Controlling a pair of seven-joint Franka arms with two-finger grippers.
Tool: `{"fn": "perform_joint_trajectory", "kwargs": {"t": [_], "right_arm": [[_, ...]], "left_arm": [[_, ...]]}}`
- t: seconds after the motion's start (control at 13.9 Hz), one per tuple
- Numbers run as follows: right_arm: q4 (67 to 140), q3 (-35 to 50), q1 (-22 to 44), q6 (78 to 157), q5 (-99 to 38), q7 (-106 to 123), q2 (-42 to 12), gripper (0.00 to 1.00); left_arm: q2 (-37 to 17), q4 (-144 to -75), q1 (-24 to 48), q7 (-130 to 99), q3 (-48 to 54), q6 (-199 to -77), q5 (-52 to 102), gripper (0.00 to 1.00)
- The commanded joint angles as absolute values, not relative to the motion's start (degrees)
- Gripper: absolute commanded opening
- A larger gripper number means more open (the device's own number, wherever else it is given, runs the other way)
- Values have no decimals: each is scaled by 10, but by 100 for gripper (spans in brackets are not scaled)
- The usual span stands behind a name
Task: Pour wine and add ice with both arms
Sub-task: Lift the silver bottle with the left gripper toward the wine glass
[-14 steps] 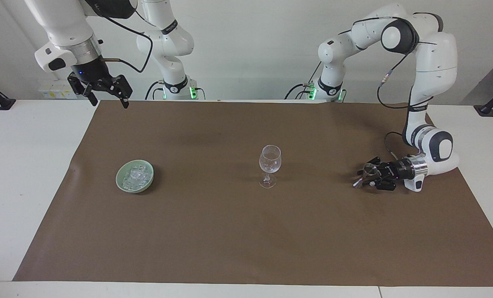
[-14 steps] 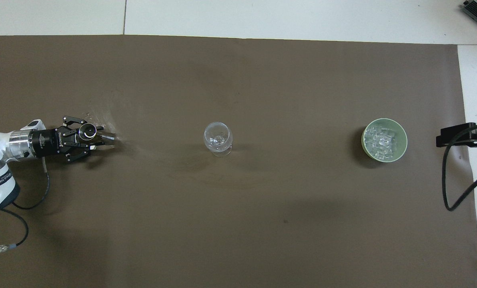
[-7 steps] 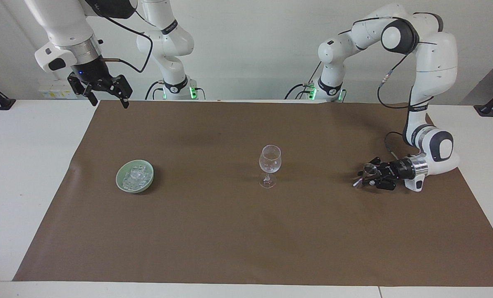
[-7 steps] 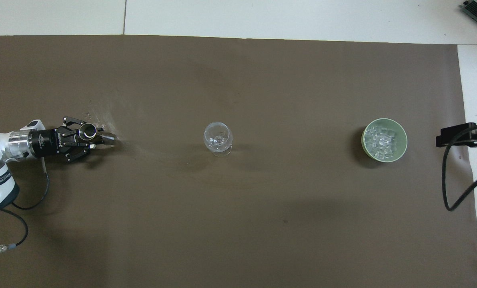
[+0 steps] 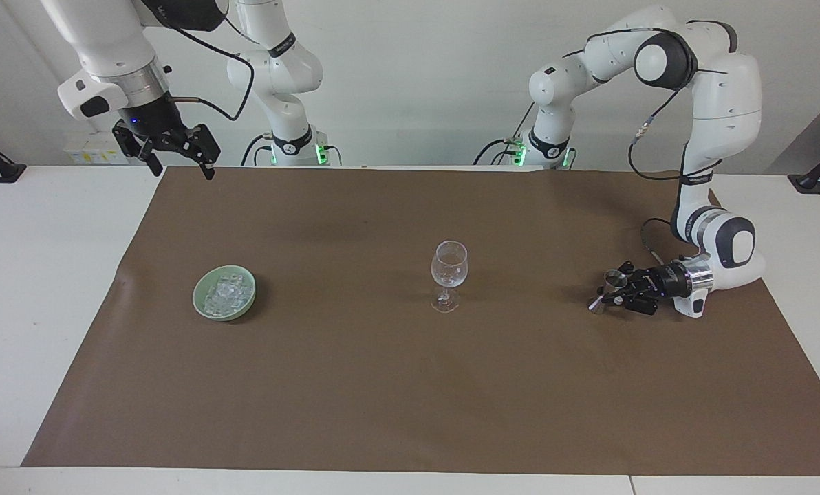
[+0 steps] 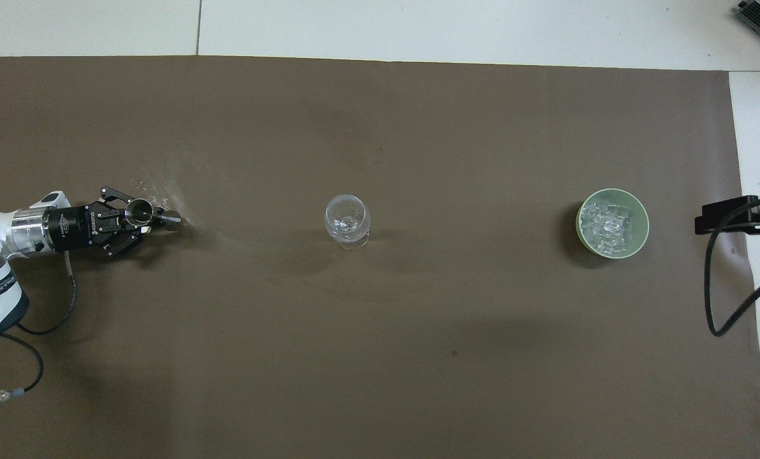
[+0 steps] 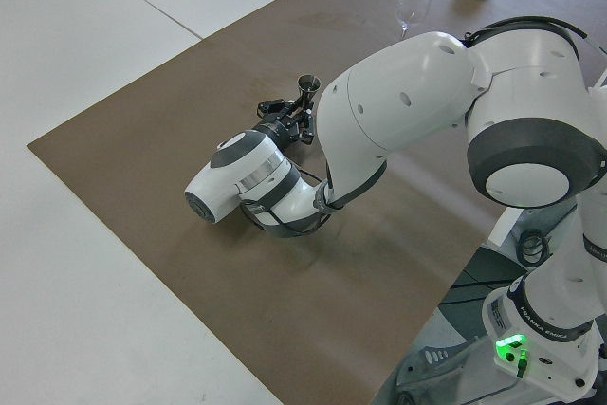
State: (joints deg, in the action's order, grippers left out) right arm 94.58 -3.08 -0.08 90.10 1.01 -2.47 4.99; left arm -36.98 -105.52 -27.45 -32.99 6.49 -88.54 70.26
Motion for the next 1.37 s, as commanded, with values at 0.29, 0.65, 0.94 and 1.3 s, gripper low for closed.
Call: {"fn": "perform_joint_trajectory", "kwargs": {"t": [0.29, 0.65, 0.94, 1.3], "right_arm": [[953, -29, -4, 896, 3, -14, 60, 100], [953, -29, -4, 896, 3, -14, 60, 100], [953, -29, -4, 896, 3, -14, 60, 100], [953, -29, -4, 896, 3, -14, 60, 100]], "left_arm": [[-363, -1049, -272, -325, 63, -881, 706, 0], [-335, -1052, -244, -329, 69, -874, 715, 0], [-311, -1054, -203, -329, 69, -875, 720, 0], [-292, -1054, -156, -400, 69, -905, 761, 0]]}}
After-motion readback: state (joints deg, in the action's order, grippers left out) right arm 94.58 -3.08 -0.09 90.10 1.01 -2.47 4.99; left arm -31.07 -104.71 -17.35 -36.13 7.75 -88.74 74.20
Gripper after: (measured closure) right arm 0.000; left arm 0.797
